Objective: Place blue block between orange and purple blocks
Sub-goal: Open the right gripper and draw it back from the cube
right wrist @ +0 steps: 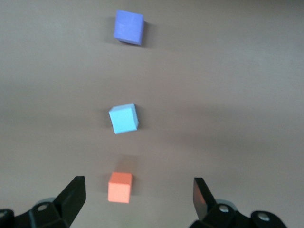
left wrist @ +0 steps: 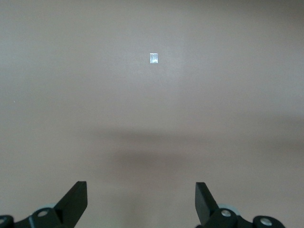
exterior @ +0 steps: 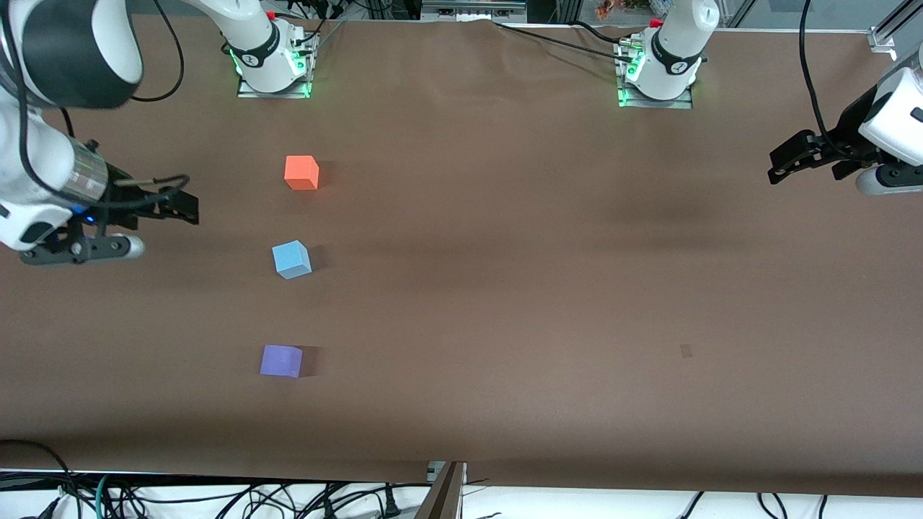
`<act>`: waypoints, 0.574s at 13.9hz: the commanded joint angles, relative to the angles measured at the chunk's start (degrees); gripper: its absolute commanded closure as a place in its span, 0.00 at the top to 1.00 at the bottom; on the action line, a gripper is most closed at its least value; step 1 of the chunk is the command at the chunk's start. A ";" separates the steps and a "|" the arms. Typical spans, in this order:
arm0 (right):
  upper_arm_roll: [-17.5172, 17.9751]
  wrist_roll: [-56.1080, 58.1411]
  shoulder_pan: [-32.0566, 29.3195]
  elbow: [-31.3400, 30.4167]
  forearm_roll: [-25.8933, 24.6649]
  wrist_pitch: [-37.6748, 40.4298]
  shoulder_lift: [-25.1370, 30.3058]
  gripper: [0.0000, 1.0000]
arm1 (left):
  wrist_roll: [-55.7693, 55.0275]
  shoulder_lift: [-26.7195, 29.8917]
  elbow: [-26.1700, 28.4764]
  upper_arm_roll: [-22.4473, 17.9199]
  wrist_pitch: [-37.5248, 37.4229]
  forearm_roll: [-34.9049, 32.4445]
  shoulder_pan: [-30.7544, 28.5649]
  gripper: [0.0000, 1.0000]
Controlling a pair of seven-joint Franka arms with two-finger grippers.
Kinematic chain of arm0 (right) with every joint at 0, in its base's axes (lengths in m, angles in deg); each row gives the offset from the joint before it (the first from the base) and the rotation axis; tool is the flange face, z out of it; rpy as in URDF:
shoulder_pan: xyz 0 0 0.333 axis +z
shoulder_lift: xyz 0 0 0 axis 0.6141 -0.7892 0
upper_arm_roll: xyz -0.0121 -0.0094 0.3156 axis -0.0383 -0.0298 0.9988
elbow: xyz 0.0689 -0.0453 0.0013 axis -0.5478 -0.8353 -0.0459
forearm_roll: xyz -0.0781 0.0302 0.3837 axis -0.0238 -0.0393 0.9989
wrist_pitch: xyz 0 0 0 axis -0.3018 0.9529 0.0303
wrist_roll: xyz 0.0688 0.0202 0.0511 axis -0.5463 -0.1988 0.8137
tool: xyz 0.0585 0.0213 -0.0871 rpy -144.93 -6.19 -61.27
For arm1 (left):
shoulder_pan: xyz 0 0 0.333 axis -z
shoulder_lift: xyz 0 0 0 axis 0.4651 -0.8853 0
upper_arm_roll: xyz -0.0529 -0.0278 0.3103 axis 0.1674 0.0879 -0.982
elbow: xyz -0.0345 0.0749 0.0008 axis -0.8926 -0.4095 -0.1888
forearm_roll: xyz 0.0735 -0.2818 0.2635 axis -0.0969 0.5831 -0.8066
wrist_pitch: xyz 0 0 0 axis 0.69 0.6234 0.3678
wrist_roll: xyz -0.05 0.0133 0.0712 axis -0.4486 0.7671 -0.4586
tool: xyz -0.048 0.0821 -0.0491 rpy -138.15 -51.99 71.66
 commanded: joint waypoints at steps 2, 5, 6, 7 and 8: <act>9.37 0.79 -11.03 0.19 -2.51 1.36 4.64 1.00 | 0.92 -0.49 -1.10 0.04 -0.12 0.36 -0.32 1.00; 10.69 1.05 -13.95 -3.05 -2.51 1.36 8.59 1.00 | 0.92 -0.49 -1.10 0.04 -0.12 0.36 -0.32 1.00; 11.13 0.79 -14.13 -3.85 -2.42 2.41 8.78 1.00 | 0.92 -0.49 -1.10 0.04 -0.21 0.36 -0.32 1.00; 12.18 0.27 -15.00 -5.77 -2.59 3.46 10.00 1.00 | 0.92 -0.49 -1.10 0.04 -0.12 0.36 -0.32 1.00; 13.40 -0.17 -16.31 -8.22 -2.60 3.56 11.92 1.00 | 0.92 -0.49 -1.10 0.04 -0.12 0.36 -0.32 1.00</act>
